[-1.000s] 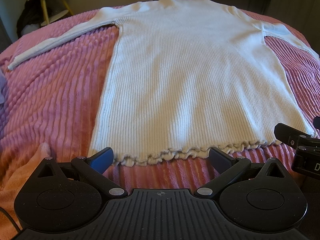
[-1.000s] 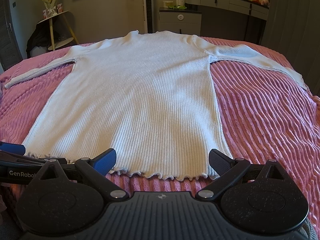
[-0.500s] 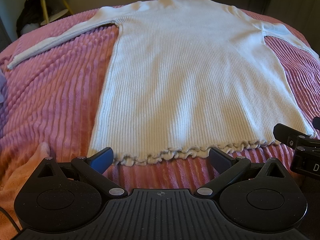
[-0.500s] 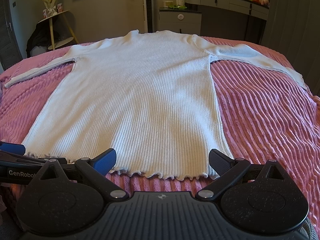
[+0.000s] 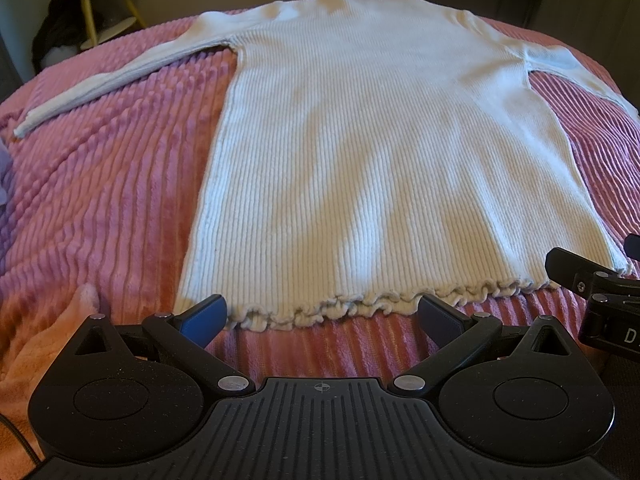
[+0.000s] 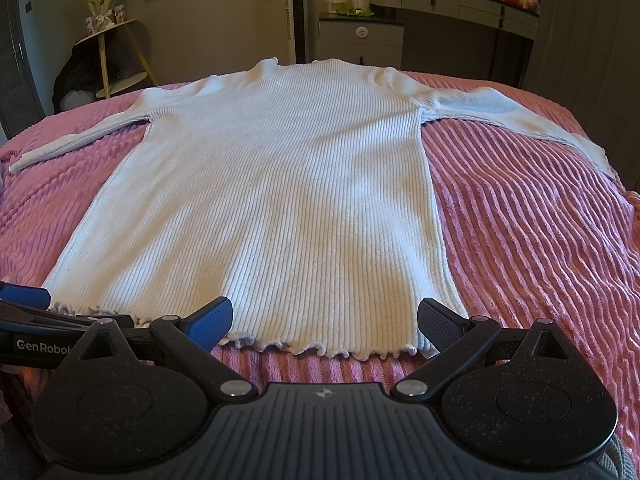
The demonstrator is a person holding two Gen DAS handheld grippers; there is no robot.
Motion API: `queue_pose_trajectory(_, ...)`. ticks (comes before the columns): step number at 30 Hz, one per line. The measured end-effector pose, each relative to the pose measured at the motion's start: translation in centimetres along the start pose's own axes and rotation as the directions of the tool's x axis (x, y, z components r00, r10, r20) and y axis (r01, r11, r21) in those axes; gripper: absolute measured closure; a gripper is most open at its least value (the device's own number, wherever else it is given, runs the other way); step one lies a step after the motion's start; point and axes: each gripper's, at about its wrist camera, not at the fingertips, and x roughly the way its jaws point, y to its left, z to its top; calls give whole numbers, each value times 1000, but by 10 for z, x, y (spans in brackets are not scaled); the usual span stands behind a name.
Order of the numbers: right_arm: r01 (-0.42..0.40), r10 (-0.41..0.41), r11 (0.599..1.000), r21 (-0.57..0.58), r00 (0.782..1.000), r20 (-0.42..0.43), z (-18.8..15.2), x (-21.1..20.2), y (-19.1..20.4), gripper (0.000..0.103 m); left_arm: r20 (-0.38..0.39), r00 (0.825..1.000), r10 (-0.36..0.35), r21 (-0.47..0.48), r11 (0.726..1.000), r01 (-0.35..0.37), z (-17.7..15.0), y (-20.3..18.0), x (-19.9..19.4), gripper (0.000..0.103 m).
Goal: Fold small clothes
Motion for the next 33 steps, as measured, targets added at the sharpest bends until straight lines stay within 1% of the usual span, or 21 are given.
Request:
queue_pose_trajectory(20,-1,1,1000,0,1000,-2,0,1,1,4,-3,1000,-3,-3,1000,3,-2,-1,1,0)
queue_pose_trajectory(33,-12,12,1000,0,1000,-12,-3,6,3,4,2,1000,-18,-16,1000,18,1,2,-3,0)
